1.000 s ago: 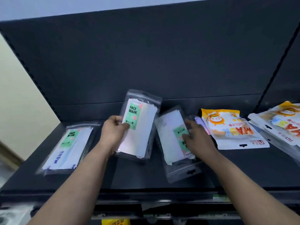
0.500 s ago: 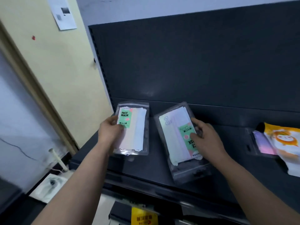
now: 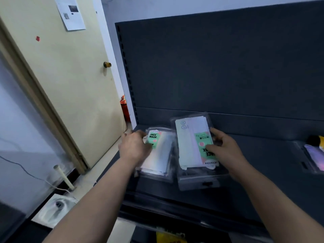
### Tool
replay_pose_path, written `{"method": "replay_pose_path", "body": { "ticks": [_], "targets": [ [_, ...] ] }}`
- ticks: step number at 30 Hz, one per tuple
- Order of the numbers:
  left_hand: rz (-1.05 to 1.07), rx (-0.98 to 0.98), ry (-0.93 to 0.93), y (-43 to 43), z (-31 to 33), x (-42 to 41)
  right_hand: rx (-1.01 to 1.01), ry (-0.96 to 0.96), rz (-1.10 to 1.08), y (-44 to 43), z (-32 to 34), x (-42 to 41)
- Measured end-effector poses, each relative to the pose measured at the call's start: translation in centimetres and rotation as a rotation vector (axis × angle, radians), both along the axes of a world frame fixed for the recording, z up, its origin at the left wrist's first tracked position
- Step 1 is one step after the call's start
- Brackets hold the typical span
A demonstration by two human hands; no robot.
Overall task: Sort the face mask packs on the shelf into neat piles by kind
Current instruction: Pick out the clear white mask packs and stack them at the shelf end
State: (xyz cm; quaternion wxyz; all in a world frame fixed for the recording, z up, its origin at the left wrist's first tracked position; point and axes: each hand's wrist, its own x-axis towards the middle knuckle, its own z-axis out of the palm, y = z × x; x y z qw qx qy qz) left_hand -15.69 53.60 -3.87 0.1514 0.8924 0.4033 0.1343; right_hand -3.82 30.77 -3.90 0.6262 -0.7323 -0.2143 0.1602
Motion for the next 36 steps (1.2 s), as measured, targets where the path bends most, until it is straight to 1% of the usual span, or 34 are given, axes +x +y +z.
{"method": "replay_pose_path", "body": {
  "ticks": [5,7,9,10,11,13,14,15,18,21,24,27,30,36],
  "targets": [
    [0.012,0.007,-0.153,2.3,0.9,-2.5,0.027,0.045,0.096,5.4,0.3,-2.2],
    [0.007,0.01,-0.162,3.0,0.8,-3.6,-0.003,0.062,0.139,7.7,0.3,-3.1],
    [0.016,0.004,-0.143,3.7,0.7,-4.6,-0.066,0.024,0.133,9.8,-0.3,-3.7],
    [0.023,0.0,-0.13,4.0,0.6,-5.0,-0.143,-0.044,0.11,10.7,-0.7,-3.9],
    [0.023,-0.001,-0.115,4.3,0.7,-5.4,-0.27,-0.136,0.098,11.3,-1.0,-4.2],
    [0.001,0.003,-0.083,4.6,0.7,-5.9,-0.631,-0.355,0.096,11.9,-1.6,-4.7],
    [-0.022,0.012,-0.069,4.5,0.7,-6.0,-0.771,-0.471,0.084,11.9,-1.7,-5.1],
    [-0.048,0.027,-0.056,4.5,0.7,-6.1,-0.857,-0.564,0.073,12.1,-1.8,-5.4],
    [-0.113,0.106,0.008,4.2,0.4,-6.1,-0.932,-0.724,0.081,12.1,-1.4,-5.9],
    [-0.147,0.169,0.076,3.5,0.3,-5.5,-0.947,-0.844,0.115,11.8,-1.0,-6.0],
    [-0.194,0.206,0.063,2.3,0.8,-3.8,-0.953,-0.942,0.079,10.1,-0.7,-5.7],
    [-0.283,0.208,-0.003,0.5,1.0,-1.2,-1.015,-0.956,0.035,6.9,-0.9,-4.7],
    [-0.4,0.196,-0.039,-2.6,1.0,2.0,-1.12,-0.941,-0.049,2.6,-1.0,-3.3],
    [-0.681,0.163,-0.02,-12.1,0.6,9.1,-1.265,-0.785,-0.26,-9.0,-1.1,-0.7]
  ]
}}
